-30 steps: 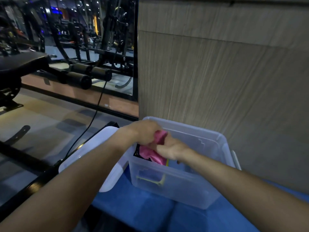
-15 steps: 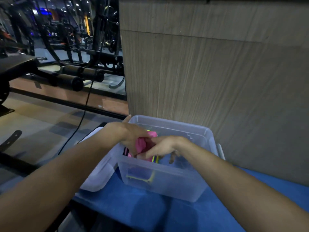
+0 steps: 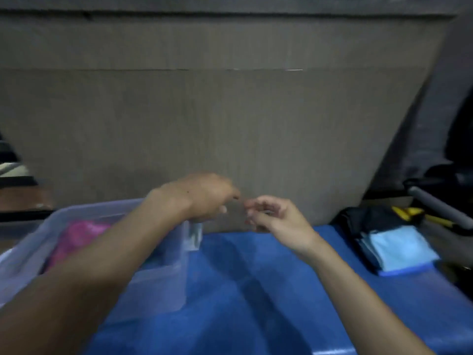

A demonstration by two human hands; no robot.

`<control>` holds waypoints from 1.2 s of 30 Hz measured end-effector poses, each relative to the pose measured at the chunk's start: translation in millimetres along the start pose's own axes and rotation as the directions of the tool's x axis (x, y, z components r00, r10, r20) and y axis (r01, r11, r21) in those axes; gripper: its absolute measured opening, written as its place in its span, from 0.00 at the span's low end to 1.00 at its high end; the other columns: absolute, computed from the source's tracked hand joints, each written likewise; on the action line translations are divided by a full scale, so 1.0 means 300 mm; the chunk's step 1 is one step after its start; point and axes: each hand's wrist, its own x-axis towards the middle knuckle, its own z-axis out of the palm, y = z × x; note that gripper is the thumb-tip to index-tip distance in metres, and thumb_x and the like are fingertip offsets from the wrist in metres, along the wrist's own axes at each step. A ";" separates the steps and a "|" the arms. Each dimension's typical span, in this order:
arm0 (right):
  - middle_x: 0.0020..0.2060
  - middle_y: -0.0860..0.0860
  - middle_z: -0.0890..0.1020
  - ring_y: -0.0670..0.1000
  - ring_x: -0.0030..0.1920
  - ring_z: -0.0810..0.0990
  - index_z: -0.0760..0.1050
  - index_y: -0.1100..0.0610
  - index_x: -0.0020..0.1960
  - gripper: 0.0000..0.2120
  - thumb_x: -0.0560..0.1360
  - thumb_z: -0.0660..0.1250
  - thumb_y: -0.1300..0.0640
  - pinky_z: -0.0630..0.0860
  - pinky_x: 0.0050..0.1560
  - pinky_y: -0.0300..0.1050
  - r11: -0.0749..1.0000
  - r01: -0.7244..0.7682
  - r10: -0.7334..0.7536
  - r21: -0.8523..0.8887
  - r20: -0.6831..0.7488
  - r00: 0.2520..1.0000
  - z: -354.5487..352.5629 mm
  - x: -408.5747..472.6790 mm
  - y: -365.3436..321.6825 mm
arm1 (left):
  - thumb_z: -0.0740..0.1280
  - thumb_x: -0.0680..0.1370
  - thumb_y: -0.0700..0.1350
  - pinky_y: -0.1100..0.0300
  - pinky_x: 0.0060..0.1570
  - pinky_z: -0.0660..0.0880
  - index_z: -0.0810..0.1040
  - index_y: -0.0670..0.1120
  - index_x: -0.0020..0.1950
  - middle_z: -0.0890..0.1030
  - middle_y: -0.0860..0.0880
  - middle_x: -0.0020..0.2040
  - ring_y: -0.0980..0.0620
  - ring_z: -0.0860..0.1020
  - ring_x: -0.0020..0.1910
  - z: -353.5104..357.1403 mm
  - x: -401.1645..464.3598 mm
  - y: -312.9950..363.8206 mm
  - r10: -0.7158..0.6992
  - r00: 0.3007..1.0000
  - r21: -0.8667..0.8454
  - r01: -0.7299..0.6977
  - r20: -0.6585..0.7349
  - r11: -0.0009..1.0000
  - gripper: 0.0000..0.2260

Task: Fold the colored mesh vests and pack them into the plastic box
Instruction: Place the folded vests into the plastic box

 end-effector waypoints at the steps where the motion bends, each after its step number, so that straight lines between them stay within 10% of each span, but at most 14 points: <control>1: 0.43 0.54 0.83 0.50 0.42 0.80 0.81 0.62 0.53 0.07 0.79 0.66 0.70 0.79 0.43 0.42 0.999 -0.040 0.042 0.018 -0.128 0.991 -0.119 -0.041 0.046 | 0.65 0.82 0.47 0.53 0.67 0.70 0.71 0.53 0.75 0.74 0.49 0.72 0.46 0.72 0.71 -0.013 0.075 0.076 0.057 0.998 -0.029 -0.058 -0.029 0.998 0.20; 6: 0.35 0.55 0.81 0.57 0.38 0.80 0.78 0.59 0.41 0.09 0.73 0.74 0.55 0.79 0.42 0.52 0.949 -0.301 0.276 0.097 -0.717 0.641 -0.631 -0.228 0.309 | 0.64 0.83 0.44 0.52 0.66 0.70 0.76 0.50 0.70 0.78 0.49 0.68 0.47 0.74 0.68 0.042 0.443 0.409 0.244 0.960 -0.230 -0.270 -0.135 0.935 0.15; 9: 0.34 0.54 0.77 0.57 0.38 0.79 0.72 0.59 0.43 0.24 0.64 0.75 0.41 0.82 0.50 0.64 0.876 -0.417 0.432 0.242 -0.778 0.456 -0.823 -0.285 0.457 | 0.64 0.82 0.44 0.53 0.67 0.70 0.77 0.48 0.68 0.78 0.48 0.65 0.47 0.74 0.66 0.143 0.652 0.544 0.241 0.963 -0.348 -0.269 -0.123 0.898 0.14; 12: 0.37 0.54 0.72 0.54 0.41 0.76 0.67 0.60 0.47 0.20 0.74 0.76 0.51 0.82 0.54 0.63 0.819 -0.388 0.559 0.423 -0.743 0.368 -0.853 -0.305 0.452 | 0.65 0.82 0.47 0.50 0.66 0.71 0.73 0.50 0.73 0.74 0.49 0.68 0.46 0.73 0.68 0.240 0.814 0.633 0.194 0.966 -0.404 -0.248 -0.171 0.880 0.19; 16: 0.34 0.55 0.74 0.56 0.41 0.79 0.70 0.59 0.36 0.19 0.74 0.77 0.52 0.84 0.44 0.55 0.792 -0.388 0.601 0.471 -0.711 0.365 -0.896 -0.308 0.496 | 0.68 0.80 0.46 0.47 0.69 0.69 0.64 0.50 0.79 0.64 0.51 0.77 0.46 0.65 0.72 0.313 0.962 0.730 0.217 0.943 -0.341 -0.296 -0.252 0.892 0.29; 23: 0.37 0.53 0.77 0.52 0.35 0.75 0.80 0.59 0.49 0.15 0.72 0.78 0.49 0.79 0.36 0.46 0.794 -0.445 0.602 0.413 -0.633 0.487 -0.925 -0.270 0.545 | 0.71 0.77 0.48 0.47 0.68 0.69 0.61 0.54 0.81 0.60 0.53 0.79 0.48 0.60 0.75 0.399 1.088 0.804 0.271 0.938 -0.159 -0.308 -0.218 0.938 0.34; 30: 0.49 0.52 0.85 0.56 0.48 0.85 0.78 0.53 0.49 0.12 0.69 0.76 0.52 0.83 0.54 0.60 0.838 -0.301 0.544 0.455 -0.739 0.397 -0.899 -0.192 0.591 | 0.68 0.77 0.45 0.50 0.54 0.77 0.67 0.51 0.77 0.70 0.51 0.70 0.46 0.69 0.66 0.438 1.127 0.839 0.256 0.910 -0.060 -0.290 -0.325 0.955 0.27; 36: 0.51 0.55 0.85 0.59 0.48 0.86 0.77 0.57 0.57 0.14 0.73 0.73 0.55 0.83 0.48 0.56 0.807 -0.076 0.576 0.586 -0.751 0.322 -0.941 -0.258 0.570 | 0.62 0.81 0.46 0.52 0.45 0.71 0.72 0.47 0.72 0.76 0.48 0.64 0.44 0.73 0.63 0.394 1.102 0.876 0.231 0.904 0.018 -0.241 -0.361 0.970 0.18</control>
